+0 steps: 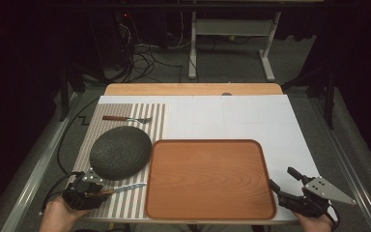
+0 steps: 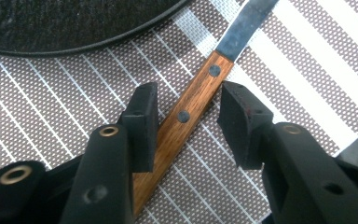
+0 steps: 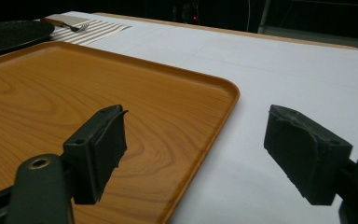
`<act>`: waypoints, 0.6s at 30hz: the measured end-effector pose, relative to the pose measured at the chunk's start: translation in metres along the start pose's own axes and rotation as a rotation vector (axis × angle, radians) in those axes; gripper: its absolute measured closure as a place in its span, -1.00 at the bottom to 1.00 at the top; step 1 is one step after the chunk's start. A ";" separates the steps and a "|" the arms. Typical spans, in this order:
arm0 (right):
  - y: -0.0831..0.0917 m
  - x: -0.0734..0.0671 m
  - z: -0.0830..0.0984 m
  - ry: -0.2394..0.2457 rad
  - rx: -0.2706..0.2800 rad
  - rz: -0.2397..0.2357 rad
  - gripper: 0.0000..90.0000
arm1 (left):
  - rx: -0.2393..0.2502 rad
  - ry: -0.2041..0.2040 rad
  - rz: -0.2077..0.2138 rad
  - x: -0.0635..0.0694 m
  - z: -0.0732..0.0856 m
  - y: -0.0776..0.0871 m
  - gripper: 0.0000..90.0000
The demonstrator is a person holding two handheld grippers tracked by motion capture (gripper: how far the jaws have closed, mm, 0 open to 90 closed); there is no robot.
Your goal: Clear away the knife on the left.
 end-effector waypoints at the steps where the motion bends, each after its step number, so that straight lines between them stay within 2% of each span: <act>1: 0.000 0.000 0.000 0.000 0.001 0.000 -0.53 | -0.002 -0.003 0.001 0.000 0.001 0.000 0.27; 9: 0.000 0.000 0.000 0.001 0.001 0.000 -0.53 | -0.012 -0.015 0.001 0.002 0.002 0.002 0.40; 14: 0.000 0.000 0.000 0.002 0.001 0.000 -0.53 | -0.020 -0.025 -0.005 0.003 0.004 0.003 0.59; 18: 0.000 0.000 0.000 0.002 0.001 0.000 -0.53 | -0.026 -0.035 -0.004 0.005 0.005 0.004 0.59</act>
Point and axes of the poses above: each handheld gripper's, and its own axes: y roughly backward along the jaws, z roughly out of its underside, x roughly to its right, the point moved 10 cm from there along -y, roughly forward along the jaws, and after that the axes turned 8 degrees about -z, right-handed, at the moved point
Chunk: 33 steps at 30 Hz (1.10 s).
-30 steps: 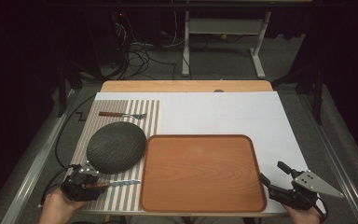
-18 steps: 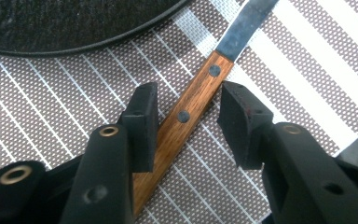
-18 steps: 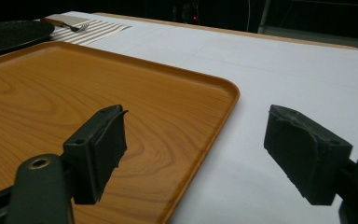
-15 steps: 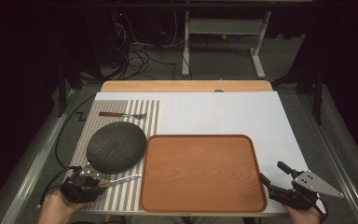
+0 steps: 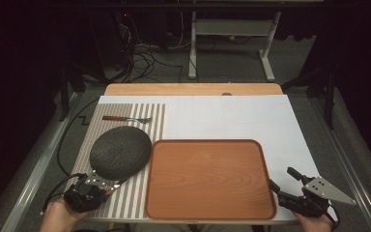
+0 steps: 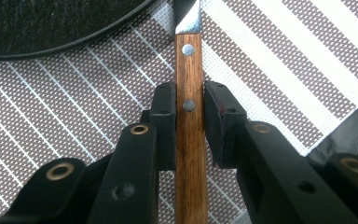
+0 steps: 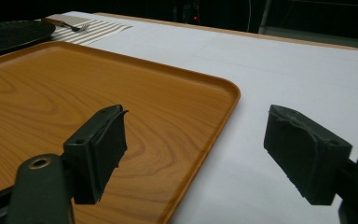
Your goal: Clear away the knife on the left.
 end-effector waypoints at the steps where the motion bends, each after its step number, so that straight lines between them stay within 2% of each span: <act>1: 0.000 0.000 0.000 0.000 0.000 -0.001 -0.53 | -0.001 -0.001 -0.002 0.000 0.000 0.000 0.59; 10: 0.000 0.000 0.000 0.000 0.000 -0.002 -0.53 | -0.008 -0.033 0.008 0.006 0.001 0.002 0.61; 21: -0.001 -0.001 0.000 0.000 -0.004 -0.002 -0.53 | -0.029 -0.084 0.008 0.006 0.000 0.002 0.62; 28: -0.001 0.000 0.000 -0.002 -0.005 -0.003 -0.53 | -0.042 -0.074 0.005 0.006 -0.001 0.002 0.62; 33: 0.000 0.000 0.000 -0.005 -0.004 -0.003 -0.53 | -0.027 -0.070 0.006 0.008 -0.001 0.003 0.62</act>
Point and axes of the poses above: each handheld gripper's, and its own axes: y roughly backward along the jaws, z roughly out of its underside, x roughly to its right, the point moved 10 cm from there along -y, roughly forward along the jaws, and after that the axes turned 8 degrees about -z, right-handed, at the moved point
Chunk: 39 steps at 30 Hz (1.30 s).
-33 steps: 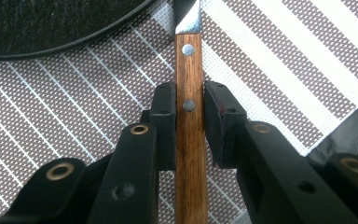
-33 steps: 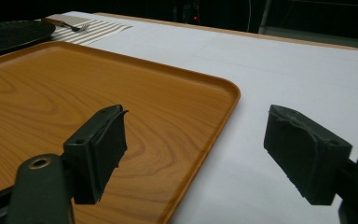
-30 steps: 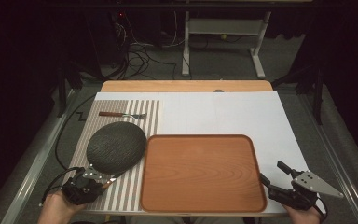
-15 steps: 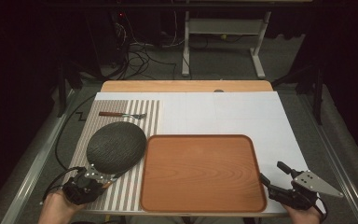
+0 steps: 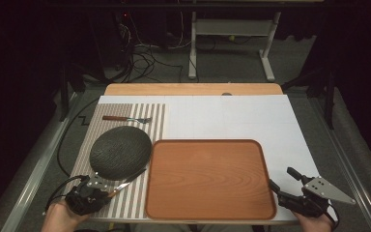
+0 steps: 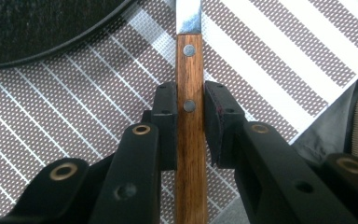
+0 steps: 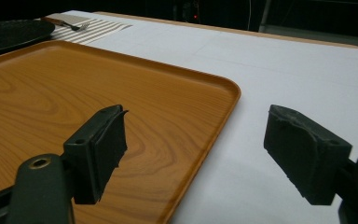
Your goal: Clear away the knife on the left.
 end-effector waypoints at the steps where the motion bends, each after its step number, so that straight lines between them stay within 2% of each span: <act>1: 0.000 0.000 0.000 0.000 0.000 0.000 -0.53 | 0.002 -0.001 -0.002 0.001 0.000 0.000 0.62; 13: 0.000 0.000 0.000 0.000 -0.001 0.000 -0.52 | 0.019 -0.002 0.018 0.008 0.000 0.003 0.62; 20: 0.000 0.000 0.000 0.003 0.002 0.000 -0.52 | 0.048 0.001 0.008 0.010 -0.001 0.010 0.62; 27: 0.000 0.000 0.000 0.005 -0.001 0.001 -0.52 | 0.072 -0.013 0.026 0.019 -0.003 0.015 0.62; 39: 0.000 0.000 0.000 0.003 0.002 0.000 -0.52 | 0.133 -0.027 0.046 0.032 -0.022 0.021 0.62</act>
Point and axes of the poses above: each handheld gripper's, and its own axes: y roughly backward along the jaws, z roughly out of its underside, x roughly to its right, the point moved 10 cm from there along -y, roughly forward along the jaws, and after that the axes turned 8 degrees about -z, right-handed, at the moved point
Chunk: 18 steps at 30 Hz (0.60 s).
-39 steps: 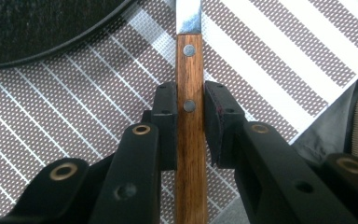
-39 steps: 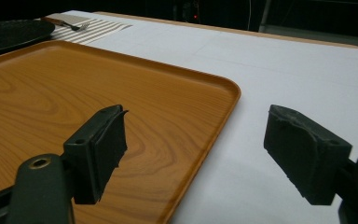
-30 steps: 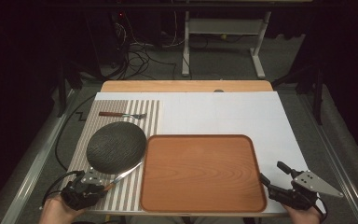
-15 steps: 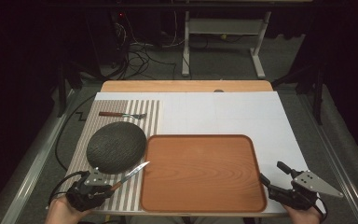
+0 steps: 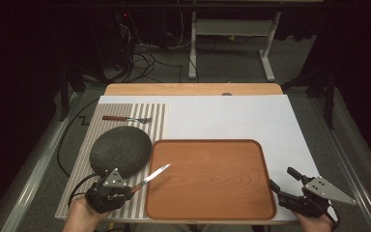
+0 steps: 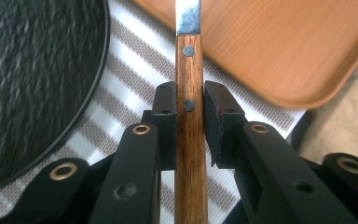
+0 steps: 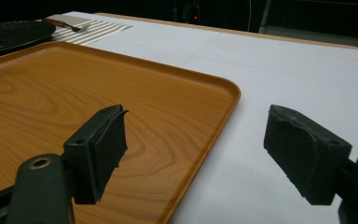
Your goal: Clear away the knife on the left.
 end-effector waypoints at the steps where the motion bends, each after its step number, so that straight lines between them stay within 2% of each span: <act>1: 0.000 0.000 0.000 0.000 0.000 0.000 -0.52 | 0.002 -0.001 0.005 0.002 -0.002 -0.001 0.62; 18: 0.000 0.001 0.000 -0.002 0.003 -0.002 -0.52 | 0.064 -0.024 0.053 0.024 -0.048 -0.012 0.62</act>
Point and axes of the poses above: each handheld gripper's, and its own axes: y roughly backward along the jaws, z roughly out of its underside, x roughly to its right, the point moved 10 cm from there along -y, roughly forward along the jaws, and after that the axes turned 8 degrees about -z, right-handed, at the moved point
